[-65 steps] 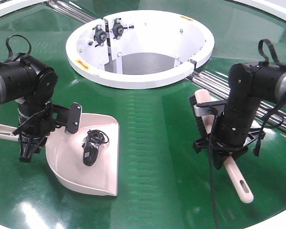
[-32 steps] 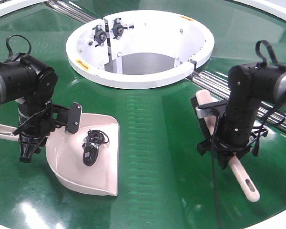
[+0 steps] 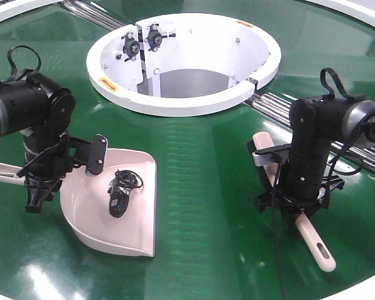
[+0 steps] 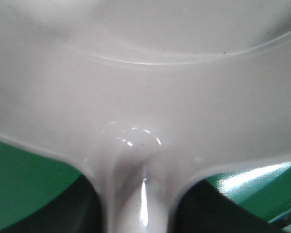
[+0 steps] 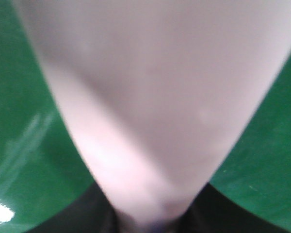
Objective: Clean and inspect green conveyor with broom and dustpan
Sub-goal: 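Carry the brush back and lower it onto the belt with the right gripper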
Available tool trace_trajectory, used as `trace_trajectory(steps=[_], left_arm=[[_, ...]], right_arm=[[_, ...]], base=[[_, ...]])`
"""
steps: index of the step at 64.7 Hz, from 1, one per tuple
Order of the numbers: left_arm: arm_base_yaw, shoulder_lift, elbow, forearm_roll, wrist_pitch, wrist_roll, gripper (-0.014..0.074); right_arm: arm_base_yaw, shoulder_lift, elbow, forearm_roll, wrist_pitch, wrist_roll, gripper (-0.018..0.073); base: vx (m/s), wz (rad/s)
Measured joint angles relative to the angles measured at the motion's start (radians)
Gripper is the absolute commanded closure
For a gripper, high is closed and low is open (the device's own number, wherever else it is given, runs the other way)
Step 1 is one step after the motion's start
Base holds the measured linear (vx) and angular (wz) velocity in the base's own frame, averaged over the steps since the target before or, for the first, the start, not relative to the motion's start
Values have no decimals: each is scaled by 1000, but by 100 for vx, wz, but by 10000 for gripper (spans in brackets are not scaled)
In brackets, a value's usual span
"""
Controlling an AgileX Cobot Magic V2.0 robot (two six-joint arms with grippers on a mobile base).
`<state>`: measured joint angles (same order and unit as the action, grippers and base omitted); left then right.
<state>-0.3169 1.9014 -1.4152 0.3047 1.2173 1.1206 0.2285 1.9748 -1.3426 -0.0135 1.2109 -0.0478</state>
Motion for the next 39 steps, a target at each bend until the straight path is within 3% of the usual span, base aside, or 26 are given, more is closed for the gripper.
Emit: trace_trajectory(steps=[18,39], left_arm=[[0,0,0,-6,-7,0,603],[0,0,0,-1,-11,1,601]], right_arm=[[0,0,0,13,0,0,253],[0,0,0,13,0,0,246]], base=[[0,0],[0,0]])
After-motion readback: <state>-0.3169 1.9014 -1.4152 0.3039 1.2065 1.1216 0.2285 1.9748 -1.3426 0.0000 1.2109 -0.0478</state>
